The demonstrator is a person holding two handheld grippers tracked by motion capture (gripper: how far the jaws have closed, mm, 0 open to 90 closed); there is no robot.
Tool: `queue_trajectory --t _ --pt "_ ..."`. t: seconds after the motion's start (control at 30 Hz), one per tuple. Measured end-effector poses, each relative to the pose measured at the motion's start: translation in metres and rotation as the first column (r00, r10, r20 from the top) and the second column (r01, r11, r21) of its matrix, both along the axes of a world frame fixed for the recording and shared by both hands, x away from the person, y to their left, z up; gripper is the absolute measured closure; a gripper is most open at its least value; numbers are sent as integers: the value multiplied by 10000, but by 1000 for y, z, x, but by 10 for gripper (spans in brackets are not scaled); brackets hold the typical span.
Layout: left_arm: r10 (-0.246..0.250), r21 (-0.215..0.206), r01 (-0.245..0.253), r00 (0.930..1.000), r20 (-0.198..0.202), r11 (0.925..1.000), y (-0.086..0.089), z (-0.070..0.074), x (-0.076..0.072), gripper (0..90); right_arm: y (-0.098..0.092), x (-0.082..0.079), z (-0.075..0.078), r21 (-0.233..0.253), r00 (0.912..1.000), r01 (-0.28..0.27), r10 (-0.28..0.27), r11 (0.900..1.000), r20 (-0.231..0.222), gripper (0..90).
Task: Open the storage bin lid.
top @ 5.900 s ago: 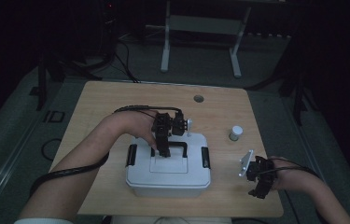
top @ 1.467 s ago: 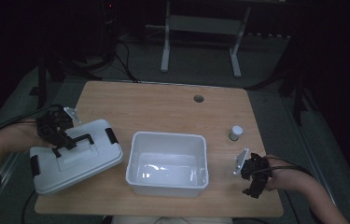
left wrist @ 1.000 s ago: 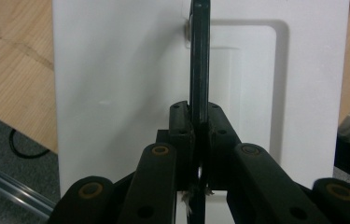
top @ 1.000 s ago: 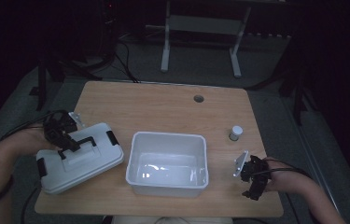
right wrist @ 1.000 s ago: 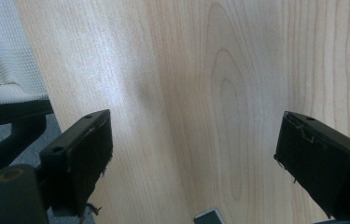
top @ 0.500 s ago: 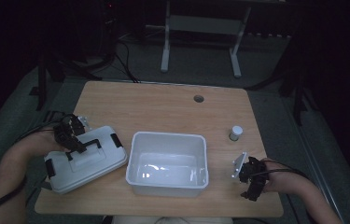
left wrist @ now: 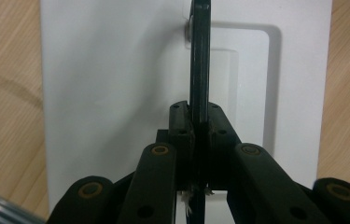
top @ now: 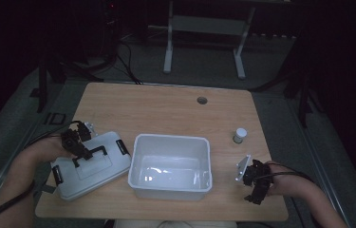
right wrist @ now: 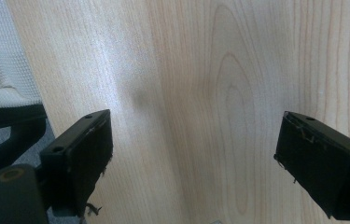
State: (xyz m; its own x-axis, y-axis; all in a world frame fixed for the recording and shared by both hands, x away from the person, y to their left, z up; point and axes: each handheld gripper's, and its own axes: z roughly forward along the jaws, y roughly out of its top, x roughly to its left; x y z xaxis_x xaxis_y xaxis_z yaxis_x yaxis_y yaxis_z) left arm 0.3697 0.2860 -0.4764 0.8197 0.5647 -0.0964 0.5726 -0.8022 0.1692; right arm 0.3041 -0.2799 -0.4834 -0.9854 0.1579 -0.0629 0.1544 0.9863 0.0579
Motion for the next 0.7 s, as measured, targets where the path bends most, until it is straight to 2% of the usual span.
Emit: queue_trajectory --t 0.23,0.3,0.33,0.37,0.4,0.47,0.5,0.63,0.7 --pt "-37 -13 37 9999 -93 10000 -3 -3 3 836 -2 0 0 14 10000 -2 2 10000 6 109" --pt "85 31 -85 10000 15 10000 -2 -3 4 828 -2 -1 0 44 10000 43 -43 10000 7 109" --pt "129 72 -130 9998 140 9999 -2 -2 4 802 -3 -1 0 56 10000 49 -49 10000 10 108" --pt "186 46 -188 9994 293 9998 -1 -1 5 716 -3 -1 1 71 10000 69 -69 10000 26 109" --pt "316 -58 -315 9991 280 9995 0 0 4 648 -3 -1 0 77 10000 85 -85 9999 -3 108" --pt "297 148 -305 9982 516 9994 1 2 4 529 -4 -1 0 34 10000 72 -72 10000 -32 109" --pt "443 60 -446 9981 433 9990 1 3 4 466 -4 0 0 12 10000 52 -52 10000 -50 108" --pt "567 127 -572 9977 382 9983 1 7 3 358 -4 1 1 8 9999 121 -121 9999 -67 108" --pt "584 159 -591 9976 370 9981 2 8 2 356 -5 3 0 9 9998 133 -133 9999 -132 108"
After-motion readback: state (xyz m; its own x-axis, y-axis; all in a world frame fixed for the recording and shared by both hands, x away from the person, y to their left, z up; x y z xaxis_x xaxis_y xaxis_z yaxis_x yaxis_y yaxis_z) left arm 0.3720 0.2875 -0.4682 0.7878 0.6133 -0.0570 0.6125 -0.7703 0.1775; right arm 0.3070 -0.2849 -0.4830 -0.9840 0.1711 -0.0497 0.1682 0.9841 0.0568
